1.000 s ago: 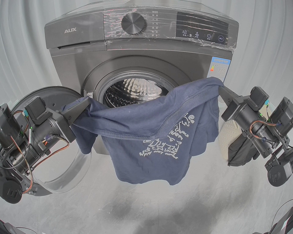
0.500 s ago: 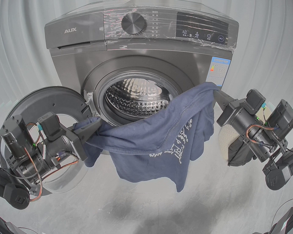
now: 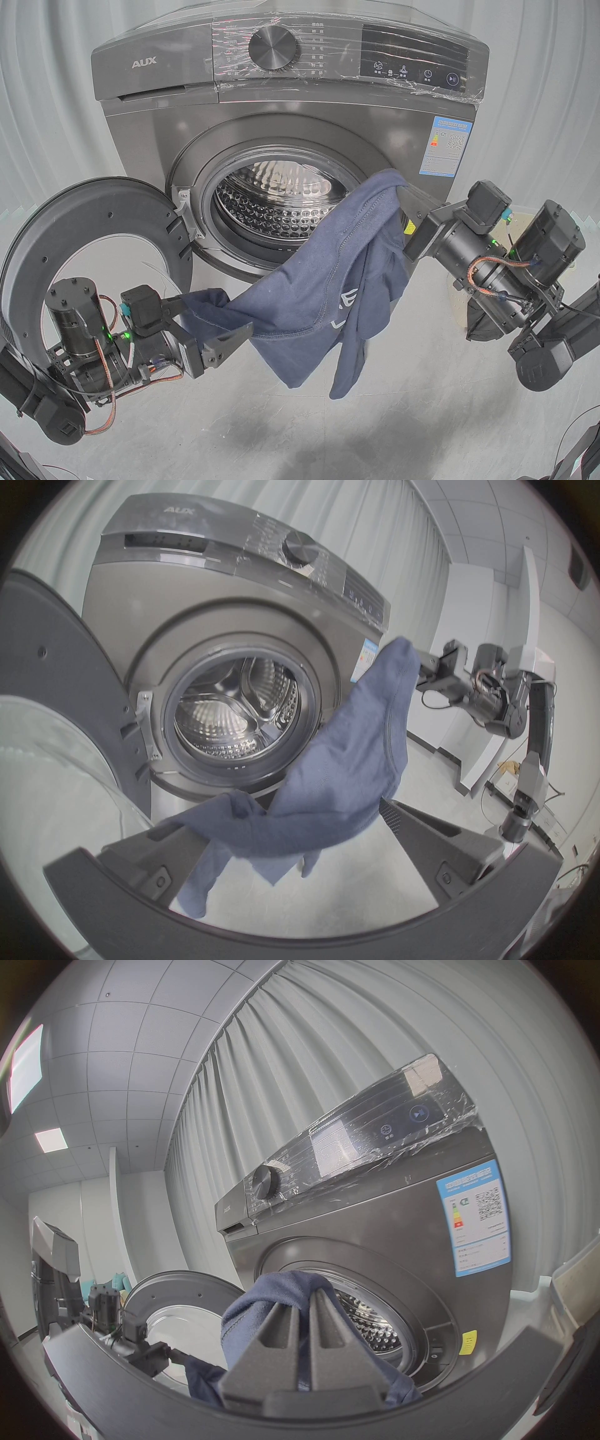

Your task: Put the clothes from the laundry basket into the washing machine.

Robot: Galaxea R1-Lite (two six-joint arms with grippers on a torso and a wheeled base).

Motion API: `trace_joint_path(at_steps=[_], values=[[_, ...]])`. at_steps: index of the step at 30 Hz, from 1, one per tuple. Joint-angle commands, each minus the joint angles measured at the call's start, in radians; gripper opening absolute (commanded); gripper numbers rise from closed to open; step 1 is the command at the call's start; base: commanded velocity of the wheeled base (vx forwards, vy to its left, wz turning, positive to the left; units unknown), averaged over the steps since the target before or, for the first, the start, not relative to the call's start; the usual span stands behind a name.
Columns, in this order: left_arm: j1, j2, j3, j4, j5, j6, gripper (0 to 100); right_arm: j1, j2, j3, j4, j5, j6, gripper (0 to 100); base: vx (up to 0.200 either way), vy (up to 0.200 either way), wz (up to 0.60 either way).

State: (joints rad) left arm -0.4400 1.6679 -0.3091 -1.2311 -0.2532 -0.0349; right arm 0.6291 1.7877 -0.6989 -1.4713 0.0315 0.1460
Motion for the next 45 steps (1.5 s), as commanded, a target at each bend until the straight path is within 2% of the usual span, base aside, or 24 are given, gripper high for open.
trace_joint_path(at_steps=[1, 3, 4, 7, 10, 13, 24, 29, 45], values=[[-0.009, 0.082, 0.065, -0.047, -0.003, 0.024, 100, 0.011, 0.076, -0.068, 0.002, 0.001, 0.001, 0, 0.000, 0.000, 0.00], [-0.009, 0.085, 0.068, -0.050, -0.003, 0.026, 100, 0.011, 0.076, -0.071, 0.002, 0.001, 0.001, 0, 0.000, 0.000, 0.00], [-0.034, 0.130, 0.116, -0.103, -0.006, 0.053, 100, 0.011, 0.099, -0.114, 0.003, 0.001, 0.003, 0, 0.000, 0.000, 0.00], [-0.040, 0.190, 0.166, -0.182, -0.020, 0.096, 100, 0.012, 0.107, -0.134, 0.003, 0.001, 0.003, 0, 0.000, 0.000, 0.00], [-0.039, 0.239, 0.191, -0.263, -0.023, 0.116, 100, 0.014, 0.114, -0.137, 0.002, 0.001, 0.003, 0, 0.000, 0.000, 0.00], [-0.036, 0.279, 0.183, -0.323, -0.021, 0.121, 100, 0.020, 0.114, -0.136, 0.000, 0.002, 0.001, 0, 0.000, 0.000, 0.00], [-0.040, 0.297, 0.125, -0.320, -0.021, 0.107, 100, 0.132, 0.104, -0.137, 0.025, -0.001, 0.000, 0, 0.000, 0.000, 0.00], [-0.051, 0.331, 0.065, -0.320, -0.015, 0.101, 100, 0.185, 0.104, -0.132, 0.025, -0.002, 0.001, 0, 0.000, 0.000, 0.00], [-0.039, 0.490, -0.186, -0.318, 0.005, 0.098, 100, 0.256, 0.075, -0.122, 0.026, -0.005, 0.003, 0, 0.000, 0.000, 0.00]])
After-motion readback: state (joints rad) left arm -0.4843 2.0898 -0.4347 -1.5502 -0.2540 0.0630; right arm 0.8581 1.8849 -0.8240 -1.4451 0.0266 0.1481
